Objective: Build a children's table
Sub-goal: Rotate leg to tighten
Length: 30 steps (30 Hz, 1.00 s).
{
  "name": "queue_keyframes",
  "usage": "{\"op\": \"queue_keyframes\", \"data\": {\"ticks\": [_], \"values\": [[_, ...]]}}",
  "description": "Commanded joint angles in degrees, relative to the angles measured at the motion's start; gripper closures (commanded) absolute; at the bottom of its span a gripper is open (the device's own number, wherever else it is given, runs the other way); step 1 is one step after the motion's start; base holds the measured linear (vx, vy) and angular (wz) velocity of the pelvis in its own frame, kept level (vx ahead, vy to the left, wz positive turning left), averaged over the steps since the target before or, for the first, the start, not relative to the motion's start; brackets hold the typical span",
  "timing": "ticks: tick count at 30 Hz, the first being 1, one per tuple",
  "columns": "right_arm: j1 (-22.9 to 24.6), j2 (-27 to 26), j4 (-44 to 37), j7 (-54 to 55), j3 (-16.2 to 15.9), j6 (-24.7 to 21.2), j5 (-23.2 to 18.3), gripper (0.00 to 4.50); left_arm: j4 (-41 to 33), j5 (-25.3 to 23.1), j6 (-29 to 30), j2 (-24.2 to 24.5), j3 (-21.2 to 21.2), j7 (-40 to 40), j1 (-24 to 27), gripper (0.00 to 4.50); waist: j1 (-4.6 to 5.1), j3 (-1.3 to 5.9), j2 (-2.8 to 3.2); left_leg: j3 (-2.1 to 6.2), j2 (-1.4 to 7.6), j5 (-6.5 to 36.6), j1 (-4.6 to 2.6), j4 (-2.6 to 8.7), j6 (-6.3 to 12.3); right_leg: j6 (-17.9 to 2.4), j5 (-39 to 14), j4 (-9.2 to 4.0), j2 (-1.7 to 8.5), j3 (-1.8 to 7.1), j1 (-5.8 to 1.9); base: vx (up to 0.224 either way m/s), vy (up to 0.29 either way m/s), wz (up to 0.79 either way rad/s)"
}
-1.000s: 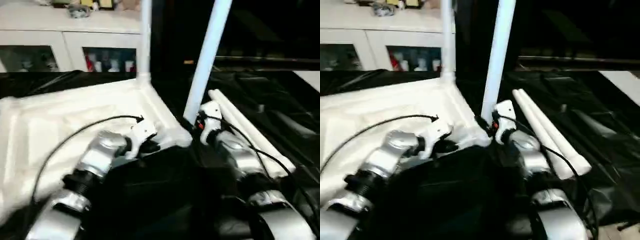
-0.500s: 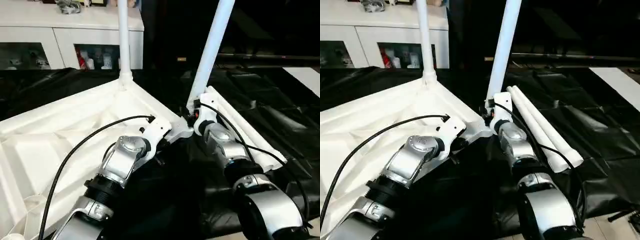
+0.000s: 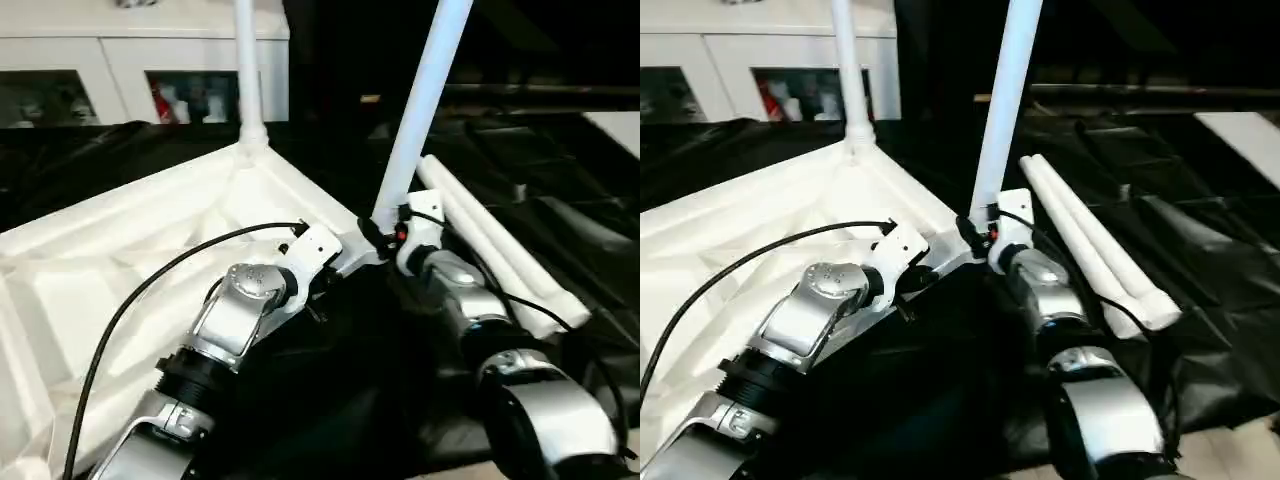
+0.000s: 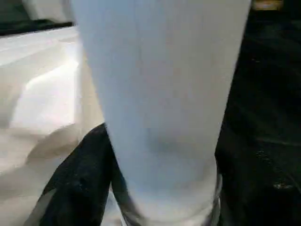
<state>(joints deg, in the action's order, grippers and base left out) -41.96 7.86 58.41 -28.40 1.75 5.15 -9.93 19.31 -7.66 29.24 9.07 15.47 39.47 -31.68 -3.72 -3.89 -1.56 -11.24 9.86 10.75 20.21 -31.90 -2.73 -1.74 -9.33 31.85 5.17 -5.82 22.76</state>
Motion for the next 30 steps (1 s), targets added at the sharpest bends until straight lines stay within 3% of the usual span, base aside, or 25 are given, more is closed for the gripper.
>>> {"op": "queue_keyframes", "data": {"ticks": [1,3,5,6,8,11,12,14,18,21,23,26,30], "values": [[2.28,1.4,-4.6,-7.04,-1.61,-1.97,-1.17,0.94,0.66,0.48,-2.64,1.29,-0.12,1.83,-0.86,4.5,-0.63,3.41,-0.08,1.57,3.79,16.31,-0.61,3.89,3.55,-9.72,-22.16,-4.29,5.16,3.87,-1.86,0.049,-0.051,0.1],[5.74,4.17,-11.53,-15.21,-3.54,-4.0,-2.0,0.68,1.14,1.28,-4.95,3.11,0.11,4.31,-0.94,4.5,-1.26,3.89,-0.18,1.22,3.98,11.58,-0.35,3.56,4.66,-10.35,-15.75,-3.27,4.67,3.91,-2.14,0.057,-0.049,0.09],[7.16,5.46,-14.14,-17.37,-4.34,-4.83,-2.32,0.58,1.26,1.81,-6.1,3.79,0.17,5.85,-0.91,4.5,-1.61,4.02,-0.32,1.05,3.74,6.1,0.38,2.95,6.78,-12.66,-6.73,-1.89,4.45,3.92,-2.49,0.067,-0.041,0.01],[11.08,9.42,-20.69,-23.21,-6.59,-6.02,-2.57,0.49,1.26,3.17,-10.46,6.05,0.64,10.94,-0.52,4.5,-1.92,4.14,-0.36,1.22,3.54,3.98,0.59,2.72,7.66,-13.03,-3.9,-1.46,4.45,3.78,-2.92,0.054,-0.03,-0.02],[12.83,11.32,-23.44,-25.75,-7.6,-6.19,-2.53,0.49,1.17,3.69,-11.9,7.19,0.93,13.22,-0.25,4.5,-1.94,4.67,-0.41,0.96,3.57,0.45,0.36,2.05,9.59,-14.31,2.97,-0.26,4.25,3.86,-2.85,0.0,0.0,0.0],[15.86,14.65,-28.63,-30.09,-9.08,-7.04,-2.46,0.49,1.27,4.55,-15.39,9.61,1.78,17.54,0.32,4.5,-2.11,4.9,-0.86,0.96,3.37,-3.04,0.72,1.21,12.54,-15.93,9.05,0.67,4.07,3.76,-2.8,0.0,0.0,0.0],[16.59,15.39,-30.15,-30.86,-9.13,-7.41,-2.47,0.49,1.29,4.81,-16.04,10.33,2.04,18.74,0.47,4.5,-2.12,4.64,-0.69,1.04,3.5,-1.95,0.83,1.29,12.78,-15.92,6.38,0.42,3.99,3.6,-2.76,0.0,0.0,0.0],[17.02,15.89,-31.11,-31.23,-8.96,-7.72,-2.55,0.49,1.11,5.52,-16.97,10.95,2.17,20.55,0.73,4.5,-2.12,4.5,-0.61,1.0,3.82,0.48,0.72,1.46,11.47,-15.39,1.08,0.05,4.15,3.61,-2.66,0.0,0.0,0.0],[17.09,16.4,-31.52,-31.29,-7.69,-7.73,-2.52,0.49,-0.2,8.19,-17.53,12.21,1.88,25.23,1.53,4.5,-2.06,4.02,-0.57,1.03,3.88,6.62,0.42,1.93,6.69,-13.32,-10.28,-1.07,4.18,3.8,-2.3,0.0,0.0,0.0],[17.89,16.91,-33.56,-32.19,-7.83,-8.5,-3.5,0.49,0.1,8.75,-18.31,13.0,2.02,27.12,1.59,4.5,-2.2,3.71,-0.61,1.01,3.88,9.92,-0.04,2.25,4.59,-11.36,-15.55,-1.75,4.2,3.93,-2.1,0.0,0.0,0.0],[18.15,17.05,-34.43,-32.21,-7.95,-8.55,-3.52,0.49,0.49,8.7,-18.88,13.22,1.97,27.53,1.55,4.5,-2.35,3.8,-0.49,1.12,3.95,10.09,-0.13,2.32,4.25,-10.74,-16.31,-1.77,4.31,3.97,-2.17,0.0,0.0,0.0],[18.01,17.07,-34.61,-31.92,-7.95,-8.39,-3.2,0.49,1.13,8.41,-19.52,13.69,2.02,27.99,1.39,4.5,-2.8,4.01,-0.63,0.97,3.94,8.43,-0.25,2.2,4.11,-11.13,-13.47,-1.34,4.21,4.03,-2.07,0.0,0.0,0.0],[17.3,17.01,-32.99,-32.42,-8.65,-7.55,-2.08,0.49,1.64,8.76,-19.77,13.78,1.75,28.59,1.09,4.5,-2.92,4.25,-0.76,1.08,3.77,6.06,0.34,1.88,4.89,-11.77,-9.99,-0.63,4.26,3.92,-2.5,0.0,0.0,0.0]]}}
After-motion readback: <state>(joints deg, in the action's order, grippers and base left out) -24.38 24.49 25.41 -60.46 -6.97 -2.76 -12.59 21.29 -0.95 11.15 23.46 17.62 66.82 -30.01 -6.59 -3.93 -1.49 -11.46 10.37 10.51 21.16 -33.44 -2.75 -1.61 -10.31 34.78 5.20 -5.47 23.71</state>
